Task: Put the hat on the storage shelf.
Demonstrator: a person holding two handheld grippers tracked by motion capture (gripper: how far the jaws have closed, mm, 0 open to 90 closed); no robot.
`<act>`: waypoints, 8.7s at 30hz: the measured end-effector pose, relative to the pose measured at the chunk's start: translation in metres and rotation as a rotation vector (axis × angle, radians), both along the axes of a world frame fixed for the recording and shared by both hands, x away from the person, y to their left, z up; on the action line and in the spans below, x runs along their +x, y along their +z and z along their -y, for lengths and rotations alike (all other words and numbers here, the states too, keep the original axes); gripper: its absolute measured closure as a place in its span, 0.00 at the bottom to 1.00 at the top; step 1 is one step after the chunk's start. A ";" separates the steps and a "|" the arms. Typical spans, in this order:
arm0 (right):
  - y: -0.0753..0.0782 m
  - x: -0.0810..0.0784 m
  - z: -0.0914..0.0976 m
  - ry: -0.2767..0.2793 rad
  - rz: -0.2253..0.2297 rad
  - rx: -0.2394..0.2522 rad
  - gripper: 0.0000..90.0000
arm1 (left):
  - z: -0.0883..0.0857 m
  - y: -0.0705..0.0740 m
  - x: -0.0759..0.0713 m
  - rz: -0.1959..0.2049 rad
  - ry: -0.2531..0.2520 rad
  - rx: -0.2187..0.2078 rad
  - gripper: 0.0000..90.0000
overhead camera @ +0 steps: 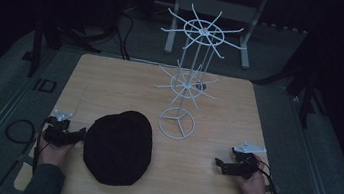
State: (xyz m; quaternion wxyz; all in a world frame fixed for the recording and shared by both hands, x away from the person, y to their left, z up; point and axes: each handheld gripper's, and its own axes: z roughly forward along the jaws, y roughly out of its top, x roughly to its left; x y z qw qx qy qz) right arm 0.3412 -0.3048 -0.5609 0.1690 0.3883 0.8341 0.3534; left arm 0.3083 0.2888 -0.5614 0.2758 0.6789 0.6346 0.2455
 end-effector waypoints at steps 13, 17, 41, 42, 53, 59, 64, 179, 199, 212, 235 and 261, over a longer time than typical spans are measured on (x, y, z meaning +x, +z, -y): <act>0.000 -0.001 0.000 0.002 -0.003 -0.001 0.14 | 0.001 0.004 0.004 -0.036 -0.007 0.002 0.38; 0.000 -0.001 0.000 0.002 -0.003 -0.001 0.14 | 0.000 0.007 0.005 -0.059 -0.009 -0.003 0.45; 0.000 -0.001 0.001 -0.003 0.000 -0.003 0.14 | 0.007 0.058 -0.004 -0.002 -0.133 -0.186 0.48; 0.000 -0.001 0.001 -0.003 0.000 -0.003 0.14 | 0.007 0.058 -0.004 -0.002 -0.133 -0.186 0.47; 0.000 -0.002 0.000 -0.006 -0.002 0.000 0.14 | 0.033 0.064 0.014 -0.020 -0.204 -0.140 0.44; 0.000 -0.001 0.000 -0.006 -0.002 -0.001 0.14 | 0.046 0.046 0.028 -0.101 -0.223 -0.071 0.44; 0.000 -0.002 0.000 -0.006 -0.002 0.000 0.14 | 0.052 0.036 0.033 -0.145 -0.239 -0.061 0.44; 0.000 -0.001 0.000 -0.006 0.000 0.000 0.14 | 0.013 0.158 0.010 0.172 -0.273 -0.346 0.85; 0.000 -0.001 0.001 -0.005 0.001 0.000 0.14 | 0.012 0.176 0.014 0.219 -0.257 -0.386 0.85; 0.000 -0.001 0.001 -0.005 0.000 0.000 0.14 | 0.012 0.188 0.014 0.252 -0.251 -0.416 0.85; 0.000 -0.001 0.000 -0.006 0.001 0.001 0.14 | 0.015 0.208 0.019 0.314 -0.251 -0.468 0.84; 0.000 -0.001 0.001 -0.005 0.000 0.000 0.14 | 0.019 0.228 0.030 0.356 -0.239 -0.507 0.84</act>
